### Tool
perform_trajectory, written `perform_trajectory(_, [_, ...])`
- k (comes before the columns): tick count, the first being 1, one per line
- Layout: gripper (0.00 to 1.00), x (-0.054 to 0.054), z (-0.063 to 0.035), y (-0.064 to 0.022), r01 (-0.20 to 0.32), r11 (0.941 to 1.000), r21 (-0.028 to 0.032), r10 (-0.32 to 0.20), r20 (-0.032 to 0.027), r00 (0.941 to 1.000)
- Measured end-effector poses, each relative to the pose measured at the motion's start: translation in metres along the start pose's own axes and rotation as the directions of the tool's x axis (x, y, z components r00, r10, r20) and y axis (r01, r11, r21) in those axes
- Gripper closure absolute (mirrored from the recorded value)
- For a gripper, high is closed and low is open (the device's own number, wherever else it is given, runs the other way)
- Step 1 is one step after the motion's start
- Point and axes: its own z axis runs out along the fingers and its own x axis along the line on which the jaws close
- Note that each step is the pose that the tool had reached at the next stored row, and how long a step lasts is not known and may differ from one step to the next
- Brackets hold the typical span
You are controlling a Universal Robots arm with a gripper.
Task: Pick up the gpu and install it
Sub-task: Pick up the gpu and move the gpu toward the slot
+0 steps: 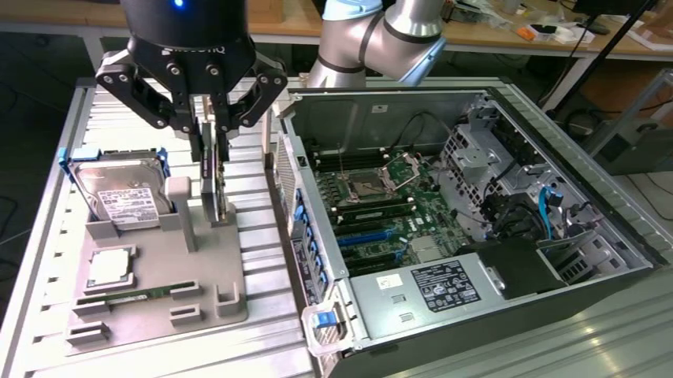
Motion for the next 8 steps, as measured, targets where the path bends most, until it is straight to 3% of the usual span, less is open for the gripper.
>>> perform_trajectory(8, [0.73, -0.0035, 0.0001, 0.0003, 0.0, 1.0, 0.0, 0.0, 0.0, 1.0])
